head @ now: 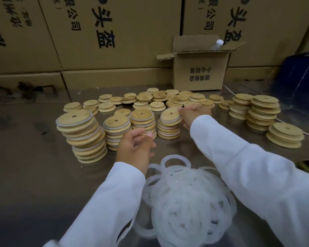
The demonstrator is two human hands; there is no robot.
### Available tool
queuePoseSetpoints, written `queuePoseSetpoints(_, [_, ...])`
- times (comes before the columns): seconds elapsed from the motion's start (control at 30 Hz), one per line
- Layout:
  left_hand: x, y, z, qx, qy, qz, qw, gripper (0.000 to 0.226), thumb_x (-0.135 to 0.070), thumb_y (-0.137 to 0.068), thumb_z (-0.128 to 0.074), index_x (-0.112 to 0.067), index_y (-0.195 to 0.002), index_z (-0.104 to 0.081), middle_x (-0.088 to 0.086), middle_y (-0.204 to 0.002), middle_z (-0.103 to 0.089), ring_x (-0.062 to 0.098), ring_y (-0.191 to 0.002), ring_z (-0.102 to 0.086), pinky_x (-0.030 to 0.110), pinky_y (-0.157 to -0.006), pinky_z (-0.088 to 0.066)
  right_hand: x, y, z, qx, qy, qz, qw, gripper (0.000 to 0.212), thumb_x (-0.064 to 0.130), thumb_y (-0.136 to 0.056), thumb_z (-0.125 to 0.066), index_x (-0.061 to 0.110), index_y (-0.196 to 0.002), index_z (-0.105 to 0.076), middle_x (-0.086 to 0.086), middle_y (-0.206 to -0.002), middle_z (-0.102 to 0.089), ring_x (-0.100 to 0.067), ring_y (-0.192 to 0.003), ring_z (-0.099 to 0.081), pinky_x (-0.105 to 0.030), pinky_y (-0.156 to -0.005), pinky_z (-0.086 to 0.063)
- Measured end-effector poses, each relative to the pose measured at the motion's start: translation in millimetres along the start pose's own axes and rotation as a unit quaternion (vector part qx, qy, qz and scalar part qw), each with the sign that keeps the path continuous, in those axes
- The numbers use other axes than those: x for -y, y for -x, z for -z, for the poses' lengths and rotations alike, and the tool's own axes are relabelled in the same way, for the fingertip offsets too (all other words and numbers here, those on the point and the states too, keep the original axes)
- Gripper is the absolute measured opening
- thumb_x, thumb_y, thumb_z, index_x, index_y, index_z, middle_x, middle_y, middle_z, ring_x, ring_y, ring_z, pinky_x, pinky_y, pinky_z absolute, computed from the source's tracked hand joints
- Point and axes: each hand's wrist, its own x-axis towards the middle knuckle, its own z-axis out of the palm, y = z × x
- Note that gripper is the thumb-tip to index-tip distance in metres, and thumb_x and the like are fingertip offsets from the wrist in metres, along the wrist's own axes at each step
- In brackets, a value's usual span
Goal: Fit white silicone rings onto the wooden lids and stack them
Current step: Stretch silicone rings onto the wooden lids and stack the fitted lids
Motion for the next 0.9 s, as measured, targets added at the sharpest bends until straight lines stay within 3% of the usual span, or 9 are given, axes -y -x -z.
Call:
queuePoseSetpoints(0.1, [-1.2, 1.3, 0.0, 0.008, 0.001, -0.008, 1.0, 0.012, -0.014, -0.088, -0.058, -0.025, -0.087, -0.055, -0.004, -0.084, -0.063, 0.012, -0.075, -0.064, 0.027, -0.065, -0.053, -8.7, -10.2, -7.9, 0.011, 0.072, 0.023, 0.997, 0.025, 0.03, -0.082, -0.065, 0.015, -0.103, -0.066, -0.005, -0.094, -0.066, -0.018, -0.08, -0.059, -0.021, -0.059, -0.044])
queuePoseSetpoints(0.27, [-2.7, 3.2, 0.6, 0.017, -0.003, -0.009, 1.0, 0.01, -0.014, -0.088, -0.057, -0.024, -0.086, -0.057, -0.003, -0.086, -0.063, 0.012, -0.074, -0.064, 0.027, -0.065, -0.054, -6.2, -6.4, 13.9, -0.013, 0.017, 0.03, 0.999, 0.047, 0.019, -0.084, -0.063, 0.016, -0.129, -0.05, -0.008, -0.121, -0.059, -0.025, -0.114, -0.055, -0.028, -0.084, -0.047])
queuePoseSetpoints(0.37, [-3.4, 4.0, 2.5, 0.019, -0.009, -0.011, 1.0, 0.011, -0.014, -0.088, -0.058, -0.024, -0.084, -0.058, -0.003, -0.085, -0.063, 0.012, -0.073, -0.064, 0.028, -0.064, -0.053, 1.6, -5.6, 48.8, -0.05, 0.029, 0.051, 0.997, 0.027, 0.018, -0.088, -0.055, 0.011, -0.113, -0.059, -0.007, -0.098, -0.063, -0.024, -0.096, -0.061, -0.032, -0.08, -0.052])
queuePoseSetpoints(0.5, [-3.9, 6.8, 1.7, 0.015, -0.018, -0.01, 1.0, 0.014, -0.012, -0.088, -0.058, -0.025, -0.083, -0.06, -0.003, -0.086, -0.065, 0.012, -0.071, -0.064, 0.028, -0.063, -0.052, -1.5, -4.8, 121.3, -0.156, 0.17, 0.115, 0.966, 0.012, 0.013, -0.09, -0.052, 0.012, -0.094, -0.063, -0.008, -0.106, -0.062, -0.025, -0.095, -0.058, -0.028, -0.079, -0.05])
queuePoseSetpoints(0.57, [-4.4, 8.7, 0.6, 0.016, -0.02, -0.01, 1.0, 0.014, -0.012, -0.088, -0.058, -0.025, -0.083, -0.06, -0.002, -0.086, -0.065, 0.012, -0.071, -0.064, 0.029, -0.063, -0.052, -5.6, -7.2, 154.1, -0.192, 0.227, 0.121, 0.947, 0.013, 0.018, -0.088, -0.056, 0.017, -0.1, -0.061, -0.006, -0.11, -0.059, -0.025, -0.092, -0.055, -0.03, -0.081, -0.046])
queuePoseSetpoints(0.63, [-4.7, 9.9, 0.4, 0.02, -0.027, -0.012, 0.999, 0.014, -0.012, -0.088, -0.057, -0.025, -0.084, -0.06, -0.001, -0.086, -0.065, 0.014, -0.072, -0.064, 0.03, -0.064, -0.052, -12.3, -9.5, 177.8, -0.211, 0.333, 0.077, 0.916, 0.036, 0.024, -0.083, -0.064, 0.017, -0.117, -0.054, -0.01, -0.117, -0.056, -0.026, -0.091, -0.052, -0.035, -0.08, -0.046])
queuePoseSetpoints(0.73, [-5.1, 10.6, -0.1, 0.021, -0.029, -0.013, 0.999, 0.014, -0.011, -0.089, -0.056, -0.023, -0.084, -0.06, 0.001, -0.086, -0.064, 0.016, -0.072, -0.063, 0.032, -0.064, -0.052, -23.8, -17.5, 197.0, -0.212, 0.437, -0.012, 0.874, 0.077, 0.04, -0.073, -0.072, 0.015, -0.136, -0.036, -0.015, -0.132, -0.046, -0.035, -0.112, -0.049, -0.044, -0.092, -0.047])
queuePoseSetpoints(0.8, [-4.7, 10.7, -0.3, 0.021, -0.031, -0.012, 0.999, 0.014, -0.01, -0.089, -0.056, -0.023, -0.083, -0.06, 0.002, -0.084, -0.064, 0.017, -0.072, -0.063, 0.032, -0.064, -0.052, -29.9, -18.9, 200.7, -0.196, 0.437, -0.036, 0.877, 0.083, 0.042, -0.07, -0.074, 0.012, -0.135, -0.034, -0.015, -0.122, -0.049, -0.035, -0.106, -0.052, -0.042, -0.087, -0.048])
queuePoseSetpoints(0.9, [-4.6, 11.3, -1.0, 0.021, -0.029, -0.014, 0.999, 0.016, -0.008, -0.089, -0.055, -0.022, -0.083, -0.061, 0.003, -0.084, -0.064, 0.018, -0.073, -0.063, 0.031, -0.063, -0.051, -38.6, -20.6, 202.0, -0.185, 0.45, -0.016, 0.874, 0.065, 0.041, -0.071, -0.074, 0.012, -0.122, -0.045, -0.012, -0.1, -0.054, -0.031, -0.086, -0.055, -0.036, -0.074, -0.048])
